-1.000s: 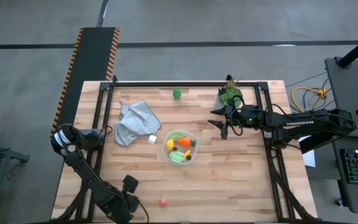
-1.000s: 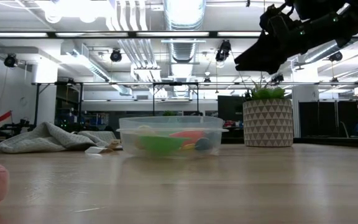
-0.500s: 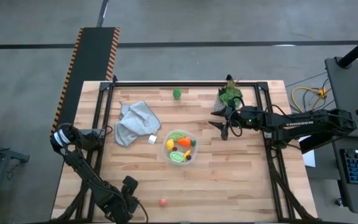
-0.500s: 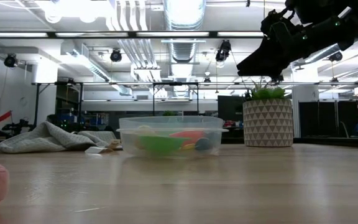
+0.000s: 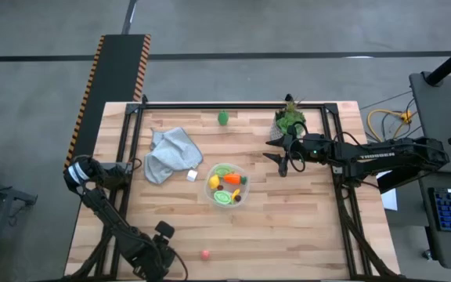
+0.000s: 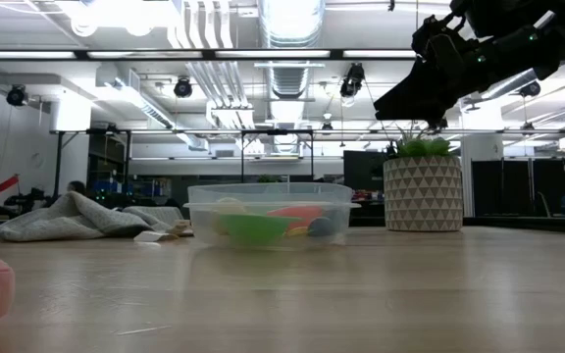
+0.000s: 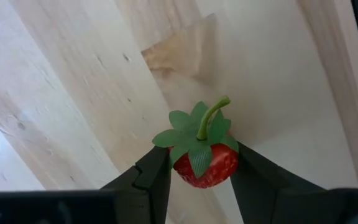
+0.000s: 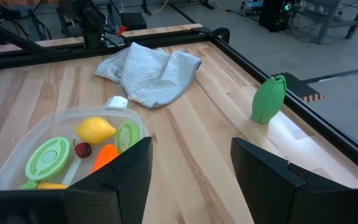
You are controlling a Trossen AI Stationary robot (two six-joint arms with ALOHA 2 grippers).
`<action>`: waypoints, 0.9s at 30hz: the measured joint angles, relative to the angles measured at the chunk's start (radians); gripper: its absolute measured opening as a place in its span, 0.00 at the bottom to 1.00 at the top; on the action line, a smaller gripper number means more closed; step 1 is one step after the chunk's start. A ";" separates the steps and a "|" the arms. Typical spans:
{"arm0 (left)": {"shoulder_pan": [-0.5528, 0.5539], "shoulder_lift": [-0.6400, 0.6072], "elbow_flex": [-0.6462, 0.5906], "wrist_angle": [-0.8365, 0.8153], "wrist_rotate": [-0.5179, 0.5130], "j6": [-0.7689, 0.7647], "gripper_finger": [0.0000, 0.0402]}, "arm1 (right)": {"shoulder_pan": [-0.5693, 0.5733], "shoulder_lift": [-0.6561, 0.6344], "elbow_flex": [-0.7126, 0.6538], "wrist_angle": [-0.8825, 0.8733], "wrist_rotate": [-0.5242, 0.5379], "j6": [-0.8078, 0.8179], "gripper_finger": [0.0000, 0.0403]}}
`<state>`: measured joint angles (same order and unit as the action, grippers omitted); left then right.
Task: Pick and placing Produce into tupperware
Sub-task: Put the red strawberry into the transparent bin
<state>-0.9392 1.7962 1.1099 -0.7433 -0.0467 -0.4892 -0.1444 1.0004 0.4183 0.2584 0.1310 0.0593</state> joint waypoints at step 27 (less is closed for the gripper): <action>0.339 -0.081 0.015 0.000 -0.109 0.354 0.29 | 0.000 0.000 0.000 0.000 0.000 -0.053 0.52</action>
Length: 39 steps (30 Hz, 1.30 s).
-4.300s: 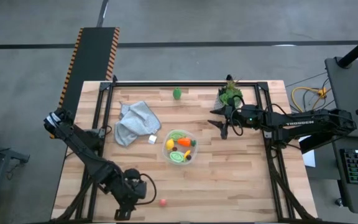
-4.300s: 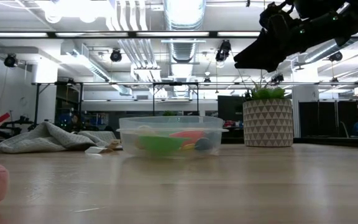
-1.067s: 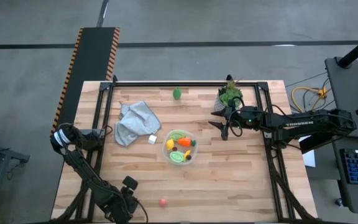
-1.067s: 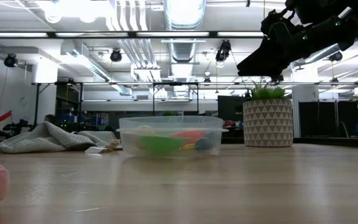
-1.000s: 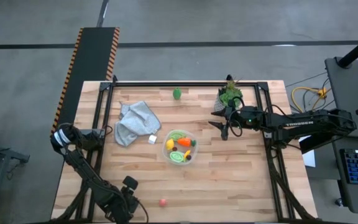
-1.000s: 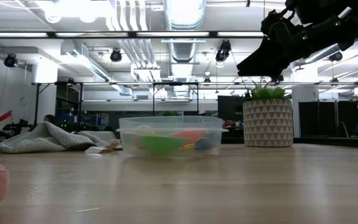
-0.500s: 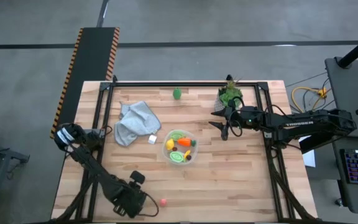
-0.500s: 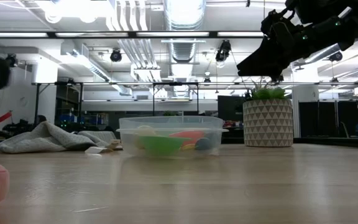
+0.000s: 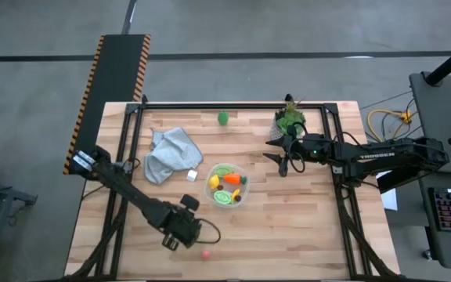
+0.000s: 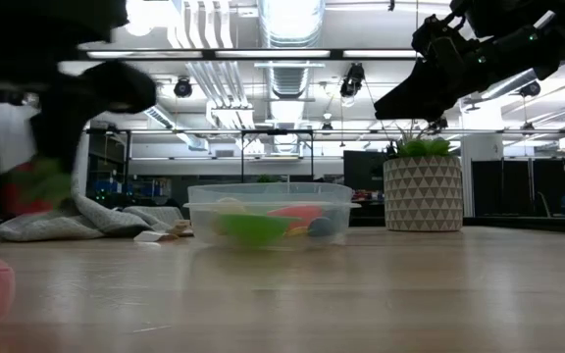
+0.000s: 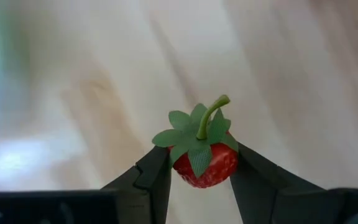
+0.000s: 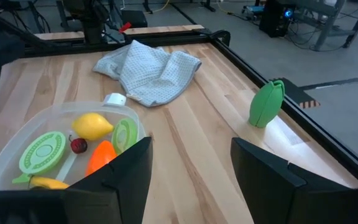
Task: Pick and placing Produce into tupperware
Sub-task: Put the red strawberry into the transparent bin
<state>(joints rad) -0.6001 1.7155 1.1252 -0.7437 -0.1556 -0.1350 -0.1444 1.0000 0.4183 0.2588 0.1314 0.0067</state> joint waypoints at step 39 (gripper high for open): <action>0.565 0.031 0.059 0.320 0.146 0.588 0.29 | 0.000 -0.003 0.000 0.007 0.079 -0.225 0.52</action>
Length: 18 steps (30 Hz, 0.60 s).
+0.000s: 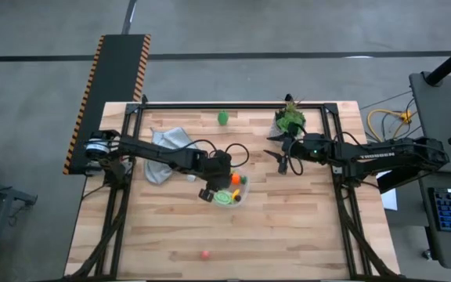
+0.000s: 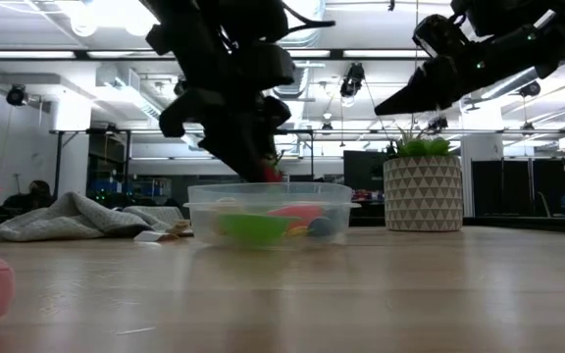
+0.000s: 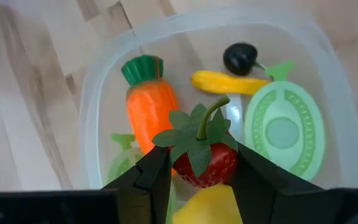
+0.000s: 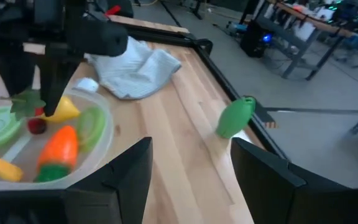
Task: Pick and placing Produce into tupperware
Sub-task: Put the red strawberry into the transparent bin
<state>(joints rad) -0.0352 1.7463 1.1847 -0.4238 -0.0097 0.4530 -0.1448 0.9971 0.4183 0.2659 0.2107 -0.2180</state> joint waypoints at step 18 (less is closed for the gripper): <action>0.008 0.012 0.008 -0.003 0.000 -0.001 0.39 | 0.000 0.000 0.000 -0.001 0.027 0.034 0.52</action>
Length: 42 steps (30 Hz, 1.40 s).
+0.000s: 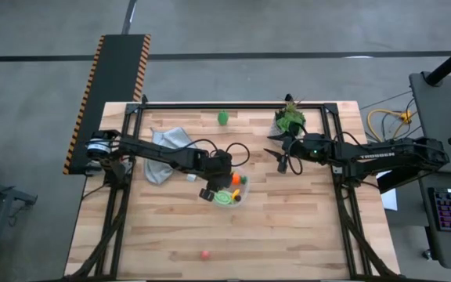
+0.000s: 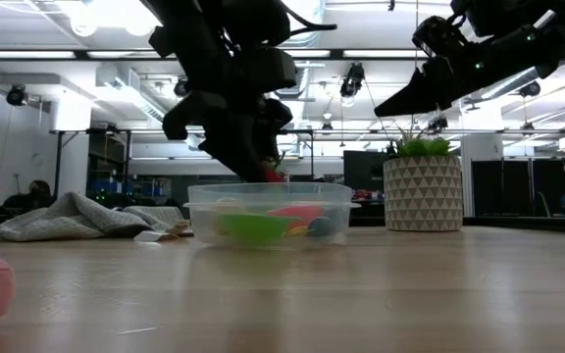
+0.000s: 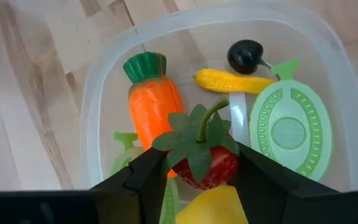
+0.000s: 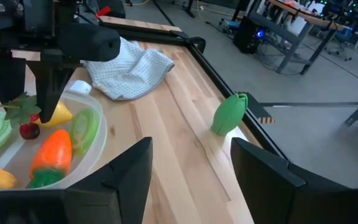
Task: Pick and placing Produce into tupperware
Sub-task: Put the red strawberry into the transparent bin, then put the pink peach into the transparent bin
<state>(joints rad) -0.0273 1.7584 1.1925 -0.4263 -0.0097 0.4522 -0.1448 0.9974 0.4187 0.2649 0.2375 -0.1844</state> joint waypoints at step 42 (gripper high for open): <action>-0.002 -0.031 0.006 0.043 -0.190 0.007 0.70 | 0.000 0.000 0.000 -0.008 0.000 0.020 0.52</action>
<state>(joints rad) -0.0292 1.7269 1.1984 -0.3829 -0.1999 0.4591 -0.1448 0.9974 0.4187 0.2569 0.2372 -0.1645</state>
